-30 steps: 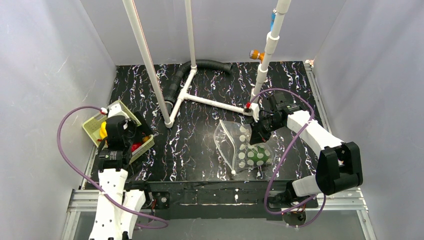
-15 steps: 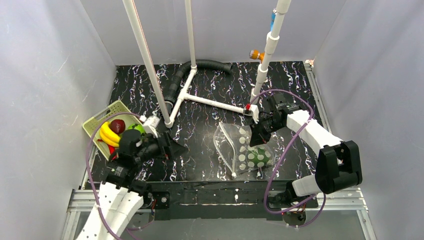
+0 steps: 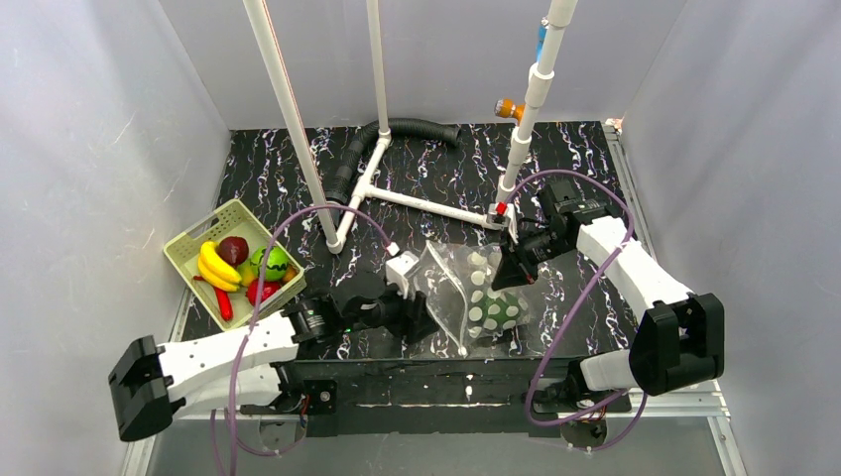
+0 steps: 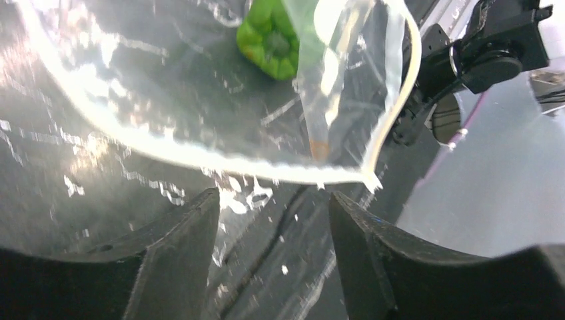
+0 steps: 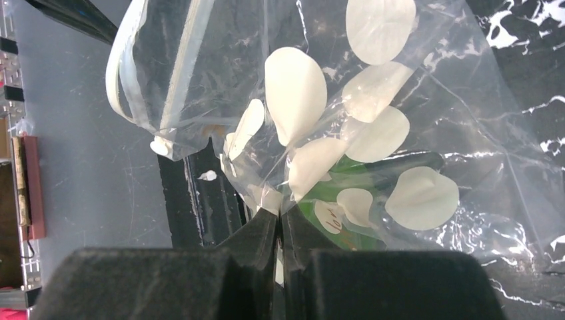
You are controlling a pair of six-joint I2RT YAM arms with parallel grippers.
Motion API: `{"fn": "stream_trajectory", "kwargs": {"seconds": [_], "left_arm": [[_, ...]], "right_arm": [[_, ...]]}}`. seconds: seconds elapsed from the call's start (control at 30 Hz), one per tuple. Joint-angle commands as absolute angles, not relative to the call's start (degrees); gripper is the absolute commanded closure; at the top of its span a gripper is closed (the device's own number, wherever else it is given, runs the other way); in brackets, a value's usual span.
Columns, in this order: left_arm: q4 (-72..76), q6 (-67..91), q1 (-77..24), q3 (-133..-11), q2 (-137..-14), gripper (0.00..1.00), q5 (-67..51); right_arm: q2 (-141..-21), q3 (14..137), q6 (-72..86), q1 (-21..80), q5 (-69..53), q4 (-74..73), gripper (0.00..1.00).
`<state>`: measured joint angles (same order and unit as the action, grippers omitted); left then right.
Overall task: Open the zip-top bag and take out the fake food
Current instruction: Place the fake fruit in the bin, then pick up the fake vegetable from the zipper food storage bag.
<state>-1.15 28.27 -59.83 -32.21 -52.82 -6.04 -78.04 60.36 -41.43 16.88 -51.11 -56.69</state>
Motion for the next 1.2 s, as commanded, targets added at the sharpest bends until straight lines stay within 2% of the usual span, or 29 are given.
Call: {"fn": "stream_trajectory", "kwargs": {"seconds": [0.0,0.2,0.53,0.87,1.03,1.17], "left_arm": [[17.18,17.47,-63.85,-30.89,-57.33,0.43,3.88],[26.41,12.63,-65.44,-26.72,-55.12,0.45,6.16],[27.94,12.59,-66.23,-24.81,-50.75,0.47,1.75],[15.13,9.91,-66.37,-26.79,-42.38,0.46,5.23],[16.82,5.02,-66.36,-29.63,-51.79,0.45,4.11],[22.61,-7.87,-66.24,-29.11,-57.89,0.45,9.44]], "right_arm": [[-78.2,62.59,-46.47,17.34,-54.53,-61.01,0.89],[-79.64,61.12,-42.56,17.33,-48.46,-57.08,0.87],[-79.94,60.22,-39.11,17.33,-44.66,-53.99,0.84],[-80.2,60.25,-37.78,17.31,-44.06,-52.92,0.89],[-80.43,60.74,-39.39,17.36,-45.6,-54.52,0.84],[-79.5,60.26,-39.84,17.27,-45.71,-54.67,0.79]]}}
